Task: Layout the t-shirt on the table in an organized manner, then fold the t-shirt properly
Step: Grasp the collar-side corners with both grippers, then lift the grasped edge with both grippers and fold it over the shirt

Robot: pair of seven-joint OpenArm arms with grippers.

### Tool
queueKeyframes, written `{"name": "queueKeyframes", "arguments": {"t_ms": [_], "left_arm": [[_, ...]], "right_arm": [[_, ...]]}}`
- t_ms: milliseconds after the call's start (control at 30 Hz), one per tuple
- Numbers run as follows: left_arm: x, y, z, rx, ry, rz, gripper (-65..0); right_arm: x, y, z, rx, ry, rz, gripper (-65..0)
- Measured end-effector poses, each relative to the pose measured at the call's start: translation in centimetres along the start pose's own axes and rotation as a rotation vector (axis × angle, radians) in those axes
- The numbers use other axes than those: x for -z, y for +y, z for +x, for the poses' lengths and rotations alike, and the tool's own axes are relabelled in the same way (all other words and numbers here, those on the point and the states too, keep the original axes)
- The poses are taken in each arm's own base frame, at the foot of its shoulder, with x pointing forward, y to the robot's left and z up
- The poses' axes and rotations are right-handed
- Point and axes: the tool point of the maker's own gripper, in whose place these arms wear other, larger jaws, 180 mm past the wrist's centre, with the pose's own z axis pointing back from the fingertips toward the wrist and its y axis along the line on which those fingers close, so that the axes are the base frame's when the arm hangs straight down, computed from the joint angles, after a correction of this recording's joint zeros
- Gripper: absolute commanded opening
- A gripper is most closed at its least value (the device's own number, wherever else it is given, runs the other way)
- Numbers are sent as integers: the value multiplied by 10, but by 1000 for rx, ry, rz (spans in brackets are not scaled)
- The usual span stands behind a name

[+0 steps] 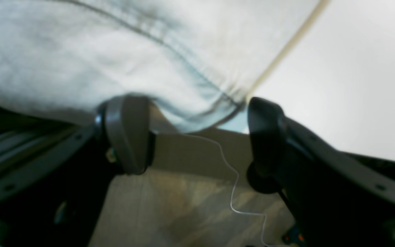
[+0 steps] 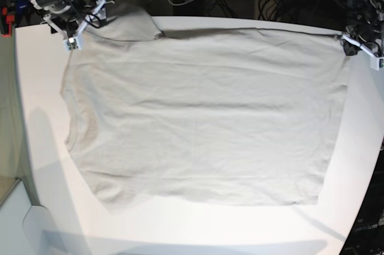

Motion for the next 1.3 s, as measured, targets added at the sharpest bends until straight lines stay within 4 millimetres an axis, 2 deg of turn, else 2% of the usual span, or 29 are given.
{"name": "queueKeyframes", "arguments": {"t_ms": [133, 200, 267, 433, 467, 600, 700, 833, 967, 1100, 1200, 1300], "left_arm": [[1, 0, 2, 2, 1, 1, -649], [1, 0, 2, 3, 4, 2, -649], [1, -1, 2, 1, 2, 0, -649], [1, -1, 3, 2, 1, 0, -649], [1, -1, 2, 1, 3, -1, -649], [1, -1, 2, 1, 4, -1, -649], [1, -1, 3, 3, 1, -1, -649], [-5, -6, 5, 57, 29, 19, -649], [-15, -10, 29, 110, -30, 34, -649], [-20, -15, 53, 139, -91, 36, -649], [-22, -18, 61, 156, -105, 38, -649], [-23, -23, 81, 163, -154, 33, -649]], "right_arm": [[5, 4, 7, 18, -31, 14, -205], [5, 4, 7, 21, -36, 16, -251], [6, 6, 7, 28, -39, 20, -337], [8, 6, 13, 32, -43, 24, -630], [8, 6, 16, 32, -49, 25, -650], [8, 7, 18, 31, -54, 27, -641], [3, -2, 17, -9, -18, -8, -643], [-13, -11, 37, -44, -76, -54, -643], [-17, -13, 57, -54, -132, -67, -643], [-18, -27, 51, -77, -34, -97, -643], [-19, -38, 70, -86, -42, -123, -643], [-22, -48, 86, -100, -47, -144, -643]]}}
